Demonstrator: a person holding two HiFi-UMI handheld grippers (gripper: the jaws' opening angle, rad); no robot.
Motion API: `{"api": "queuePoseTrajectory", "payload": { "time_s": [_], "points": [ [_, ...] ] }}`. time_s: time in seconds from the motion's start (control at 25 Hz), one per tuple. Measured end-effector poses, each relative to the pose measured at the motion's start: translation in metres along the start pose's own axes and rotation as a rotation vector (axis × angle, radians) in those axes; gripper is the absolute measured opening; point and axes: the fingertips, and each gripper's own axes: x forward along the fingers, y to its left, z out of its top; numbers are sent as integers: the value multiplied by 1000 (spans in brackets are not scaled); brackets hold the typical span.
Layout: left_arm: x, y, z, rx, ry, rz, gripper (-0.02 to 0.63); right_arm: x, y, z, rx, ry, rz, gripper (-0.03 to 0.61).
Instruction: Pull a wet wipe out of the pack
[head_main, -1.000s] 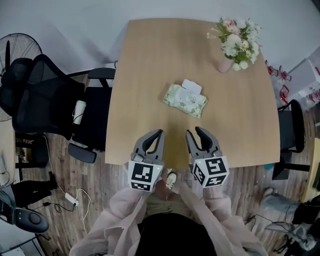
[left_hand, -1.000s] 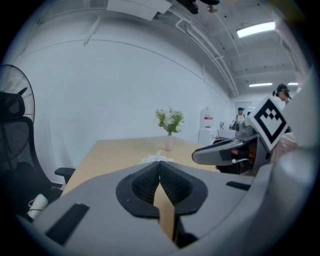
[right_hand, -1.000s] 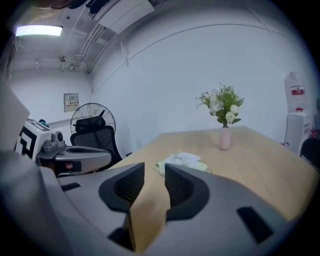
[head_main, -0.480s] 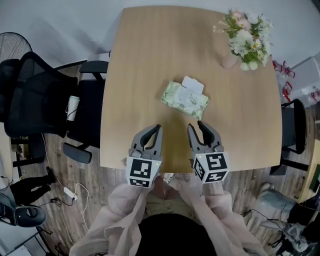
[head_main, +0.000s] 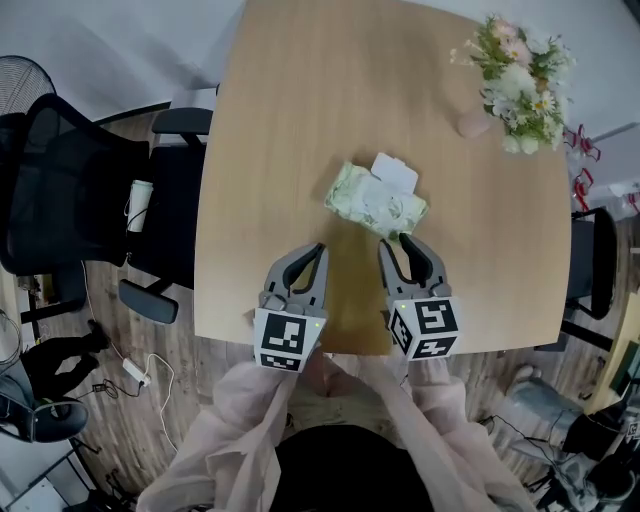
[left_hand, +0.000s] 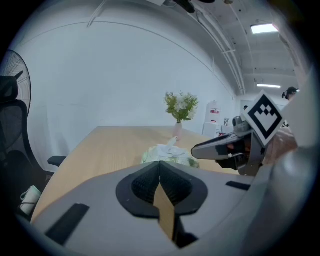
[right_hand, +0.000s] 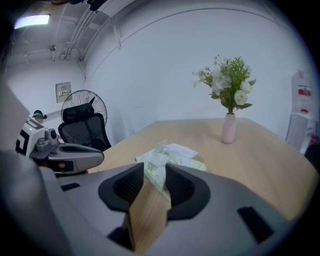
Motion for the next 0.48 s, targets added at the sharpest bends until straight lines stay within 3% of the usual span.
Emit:
{"api": "queuePoseTrajectory", "payload": {
  "time_s": [0.48],
  "points": [
    [19,15,-7,-24,22,12,12,36,-4,2,-62,43,41,184]
  ]
}}
